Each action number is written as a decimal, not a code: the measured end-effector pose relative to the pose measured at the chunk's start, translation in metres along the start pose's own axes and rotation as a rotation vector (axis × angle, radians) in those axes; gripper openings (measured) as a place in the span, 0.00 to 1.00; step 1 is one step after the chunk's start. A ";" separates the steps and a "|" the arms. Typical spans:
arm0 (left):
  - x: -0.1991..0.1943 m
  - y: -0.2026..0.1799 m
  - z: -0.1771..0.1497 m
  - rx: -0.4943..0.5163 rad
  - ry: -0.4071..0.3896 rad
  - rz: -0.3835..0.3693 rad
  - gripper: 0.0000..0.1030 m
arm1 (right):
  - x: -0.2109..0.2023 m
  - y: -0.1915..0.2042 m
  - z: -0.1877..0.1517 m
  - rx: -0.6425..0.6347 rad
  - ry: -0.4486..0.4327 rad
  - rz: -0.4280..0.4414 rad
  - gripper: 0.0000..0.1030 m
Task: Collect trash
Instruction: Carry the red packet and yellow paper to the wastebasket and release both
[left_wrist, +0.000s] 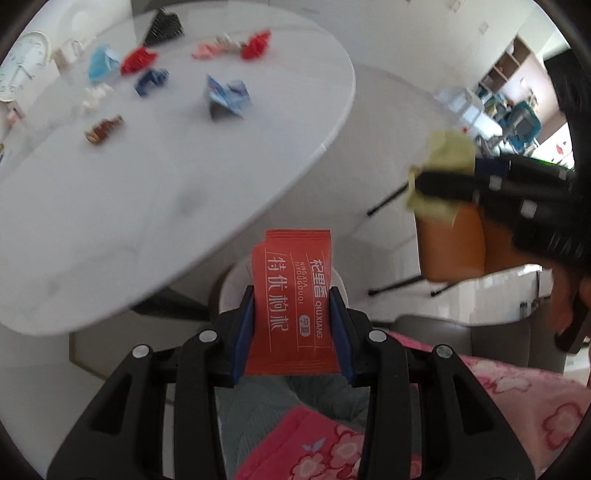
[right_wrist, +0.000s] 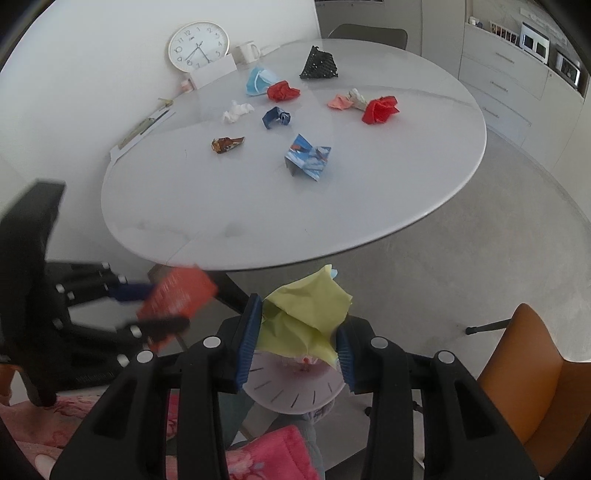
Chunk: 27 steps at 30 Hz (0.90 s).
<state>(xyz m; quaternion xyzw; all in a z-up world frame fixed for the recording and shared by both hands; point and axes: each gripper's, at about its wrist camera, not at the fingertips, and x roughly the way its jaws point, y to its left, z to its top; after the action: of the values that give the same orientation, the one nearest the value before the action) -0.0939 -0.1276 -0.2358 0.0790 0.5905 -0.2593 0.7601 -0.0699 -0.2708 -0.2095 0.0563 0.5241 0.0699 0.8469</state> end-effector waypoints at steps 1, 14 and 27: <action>0.004 -0.004 -0.002 0.005 0.016 -0.005 0.39 | 0.000 -0.001 -0.001 0.002 0.000 0.005 0.38; 0.000 -0.006 -0.007 -0.019 0.013 0.034 0.81 | 0.003 0.004 -0.015 -0.024 0.012 0.048 0.40; -0.066 0.048 0.000 -0.193 -0.143 0.251 0.93 | 0.032 0.028 -0.036 -0.098 0.095 0.087 0.80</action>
<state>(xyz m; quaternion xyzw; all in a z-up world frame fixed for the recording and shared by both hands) -0.0818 -0.0671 -0.1826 0.0599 0.5425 -0.1095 0.8307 -0.0899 -0.2366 -0.2491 0.0340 0.5568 0.1348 0.8190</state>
